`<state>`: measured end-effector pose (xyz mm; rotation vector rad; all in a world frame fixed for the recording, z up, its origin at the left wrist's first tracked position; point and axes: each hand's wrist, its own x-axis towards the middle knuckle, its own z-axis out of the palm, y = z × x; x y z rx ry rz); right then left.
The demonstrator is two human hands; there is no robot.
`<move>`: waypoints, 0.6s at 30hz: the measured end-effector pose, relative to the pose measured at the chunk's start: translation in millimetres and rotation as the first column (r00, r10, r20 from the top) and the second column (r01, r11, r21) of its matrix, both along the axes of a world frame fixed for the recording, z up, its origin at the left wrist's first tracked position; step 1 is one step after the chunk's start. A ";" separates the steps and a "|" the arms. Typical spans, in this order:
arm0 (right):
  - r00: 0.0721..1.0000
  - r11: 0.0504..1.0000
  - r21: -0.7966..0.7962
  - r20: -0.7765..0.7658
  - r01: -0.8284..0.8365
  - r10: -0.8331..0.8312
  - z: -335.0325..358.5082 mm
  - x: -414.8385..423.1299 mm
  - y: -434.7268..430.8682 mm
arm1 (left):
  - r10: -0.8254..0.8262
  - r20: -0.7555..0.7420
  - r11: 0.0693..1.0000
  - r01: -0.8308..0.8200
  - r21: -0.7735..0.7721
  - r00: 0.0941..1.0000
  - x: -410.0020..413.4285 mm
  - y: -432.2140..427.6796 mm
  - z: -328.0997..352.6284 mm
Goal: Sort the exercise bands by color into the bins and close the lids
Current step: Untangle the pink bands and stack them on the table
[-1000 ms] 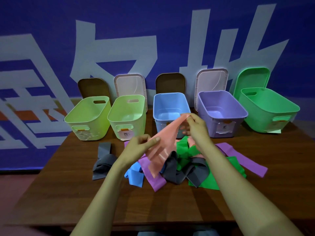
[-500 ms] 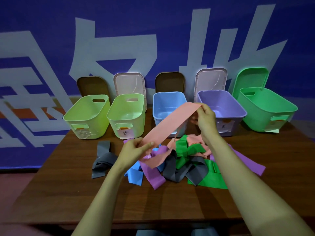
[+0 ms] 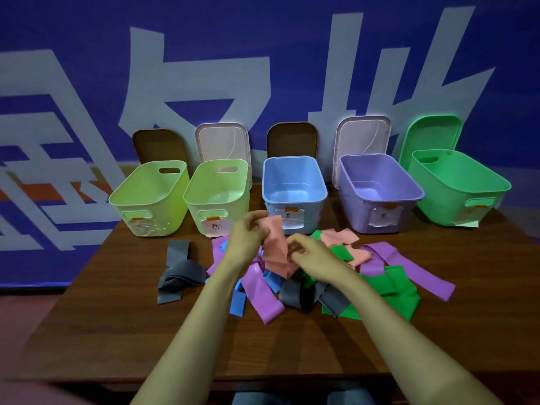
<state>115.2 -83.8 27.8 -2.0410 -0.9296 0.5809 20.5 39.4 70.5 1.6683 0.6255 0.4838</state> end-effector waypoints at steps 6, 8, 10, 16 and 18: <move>0.992 0.987 0.161 -0.127 0.021 0.000 -4.2 -5.5 -3.6 | 0.094 0.079 0.994 -0.099 0.056 0.992 5.8 2.6 0.1; 0.963 0.960 0.267 -0.268 0.082 -0.008 3.0 -4.4 -4.5 | 0.150 0.101 0.989 -0.147 -0.029 0.984 5.1 6.0 0.0; 0.947 0.957 0.287 -0.319 0.049 0.047 6.9 -2.8 -4.1 | 0.189 0.110 0.976 -0.174 -0.132 0.976 3.2 7.5 -0.6; 0.988 0.957 0.286 -0.154 0.041 0.004 12.9 -10.2 7.9 | 0.185 0.093 0.980 -0.176 -0.095 0.978 3.4 9.9 -2.3; 0.999 0.950 0.310 -0.017 0.047 -0.044 17.3 -9.8 9.6 | 0.227 0.013 0.973 -0.228 0.047 0.974 0.4 15.9 -6.3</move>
